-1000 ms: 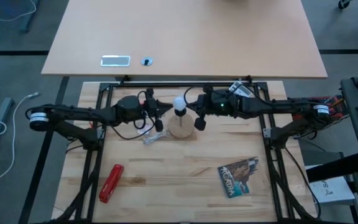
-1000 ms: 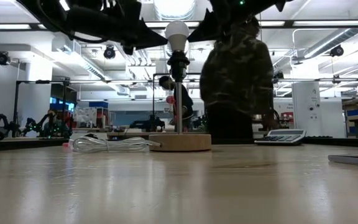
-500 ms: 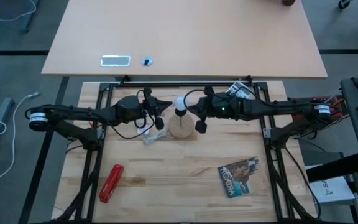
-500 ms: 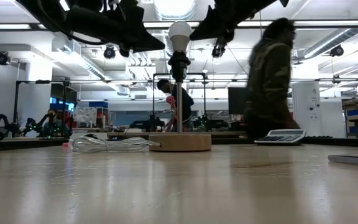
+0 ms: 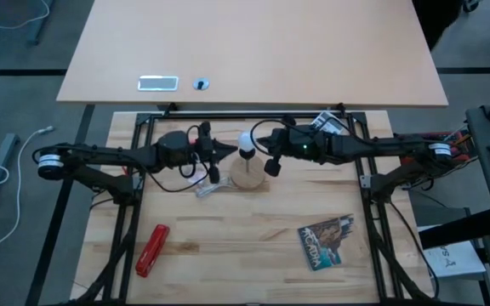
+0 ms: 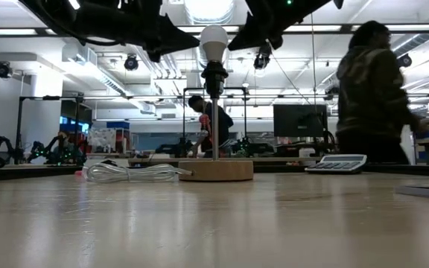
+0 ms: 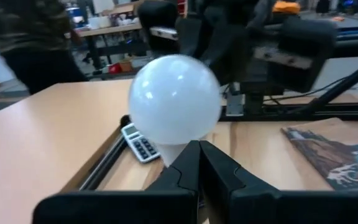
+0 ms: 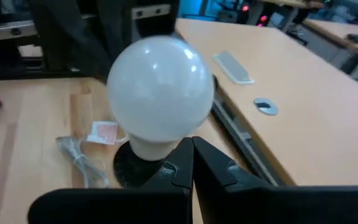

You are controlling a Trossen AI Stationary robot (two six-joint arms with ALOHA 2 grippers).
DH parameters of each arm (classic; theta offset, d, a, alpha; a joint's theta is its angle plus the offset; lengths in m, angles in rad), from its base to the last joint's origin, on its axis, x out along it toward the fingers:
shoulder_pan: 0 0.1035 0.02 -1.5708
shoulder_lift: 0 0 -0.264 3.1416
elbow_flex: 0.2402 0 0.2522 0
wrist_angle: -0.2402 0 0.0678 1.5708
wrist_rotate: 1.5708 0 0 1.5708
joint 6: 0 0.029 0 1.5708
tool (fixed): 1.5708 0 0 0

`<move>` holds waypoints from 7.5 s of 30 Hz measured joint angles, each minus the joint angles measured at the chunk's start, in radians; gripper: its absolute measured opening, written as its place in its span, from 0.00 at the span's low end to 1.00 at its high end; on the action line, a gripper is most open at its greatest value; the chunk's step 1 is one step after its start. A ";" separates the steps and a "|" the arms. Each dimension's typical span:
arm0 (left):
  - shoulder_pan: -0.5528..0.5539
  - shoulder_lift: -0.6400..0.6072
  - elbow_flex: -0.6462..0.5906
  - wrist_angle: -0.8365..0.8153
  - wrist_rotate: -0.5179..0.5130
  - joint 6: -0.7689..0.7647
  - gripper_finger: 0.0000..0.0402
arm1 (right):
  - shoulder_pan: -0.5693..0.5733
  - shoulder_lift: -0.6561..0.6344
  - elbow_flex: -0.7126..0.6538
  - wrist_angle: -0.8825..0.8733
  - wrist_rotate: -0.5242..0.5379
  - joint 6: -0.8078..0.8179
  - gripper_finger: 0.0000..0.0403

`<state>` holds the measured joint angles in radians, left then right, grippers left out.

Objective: Screw lightbulb
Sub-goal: Insert the lightbulb into the lamp

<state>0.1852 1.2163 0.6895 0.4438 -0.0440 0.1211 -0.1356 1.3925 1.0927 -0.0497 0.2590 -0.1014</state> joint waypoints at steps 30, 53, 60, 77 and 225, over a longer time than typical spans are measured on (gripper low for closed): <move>-0.013 -0.013 0.000 0.000 -0.016 -0.005 0.00 | 0.041 -0.001 0.000 -0.017 0.140 0.009 0.00; -0.007 0.017 0.000 -0.019 -0.161 0.004 0.00 | 0.079 -0.006 0.000 -0.025 0.057 0.029 0.00; -0.014 -0.021 0.000 -0.027 -0.079 0.001 0.00 | 0.076 -0.018 -0.001 -0.072 0.178 0.024 0.00; -0.010 0.030 0.000 0.038 -0.081 0.035 0.00 | 0.059 0.025 -0.001 0.018 0.055 0.038 0.00; 0.003 0.012 0.000 0.024 -0.177 0.005 0.00 | 0.079 0.028 -0.002 -0.001 0.028 0.010 0.00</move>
<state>0.1878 1.2286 0.6895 0.4681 -0.2206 0.1257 -0.0566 1.4203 1.0912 -0.0505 0.2873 -0.0911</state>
